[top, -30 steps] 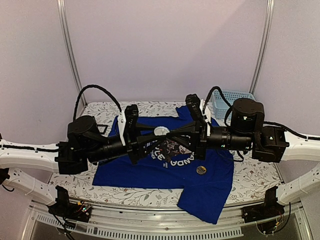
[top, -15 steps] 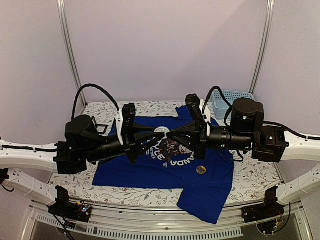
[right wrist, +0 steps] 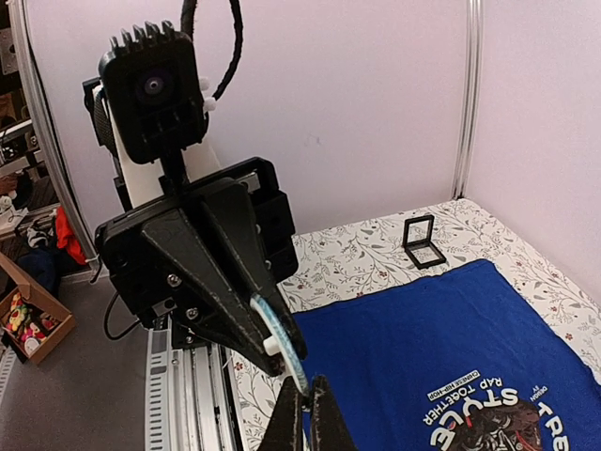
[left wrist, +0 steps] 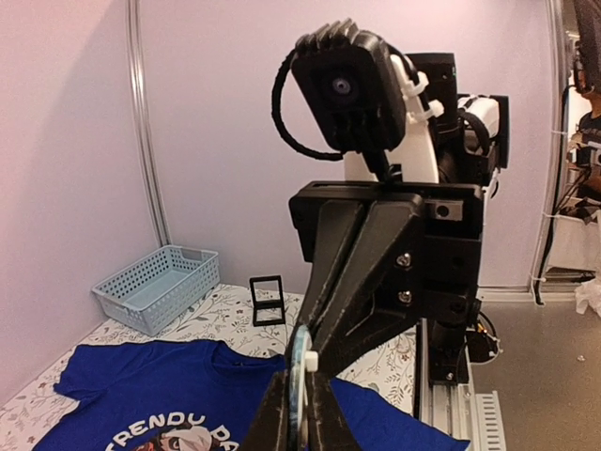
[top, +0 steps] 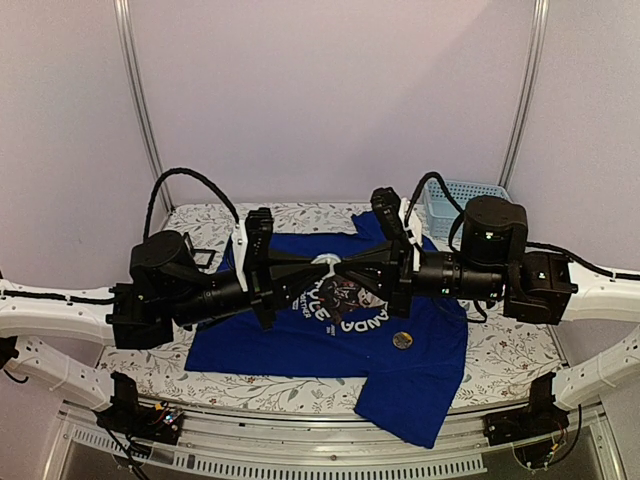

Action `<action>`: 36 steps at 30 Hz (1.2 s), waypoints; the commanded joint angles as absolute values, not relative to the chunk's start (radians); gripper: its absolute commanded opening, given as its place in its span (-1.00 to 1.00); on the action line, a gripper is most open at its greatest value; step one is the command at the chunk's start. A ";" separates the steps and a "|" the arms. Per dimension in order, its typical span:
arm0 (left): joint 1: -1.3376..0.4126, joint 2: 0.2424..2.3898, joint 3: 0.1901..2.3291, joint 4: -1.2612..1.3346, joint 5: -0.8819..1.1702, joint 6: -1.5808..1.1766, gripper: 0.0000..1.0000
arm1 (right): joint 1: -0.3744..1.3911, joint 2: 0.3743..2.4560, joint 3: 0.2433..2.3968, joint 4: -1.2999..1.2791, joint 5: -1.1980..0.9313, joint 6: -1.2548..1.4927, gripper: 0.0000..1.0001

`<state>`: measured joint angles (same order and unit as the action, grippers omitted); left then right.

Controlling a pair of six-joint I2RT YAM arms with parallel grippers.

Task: Pin the brooch onto the clothing
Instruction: Open the brooch at the center of the board, then pass from the right arm to the left

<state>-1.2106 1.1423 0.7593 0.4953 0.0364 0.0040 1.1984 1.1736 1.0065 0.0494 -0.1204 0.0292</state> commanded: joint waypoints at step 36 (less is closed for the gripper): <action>-1.070 1.061 0.741 0.409 0.367 -0.092 -0.13 | 1.206 1.135 1.016 0.002 -0.217 -0.112 -1.00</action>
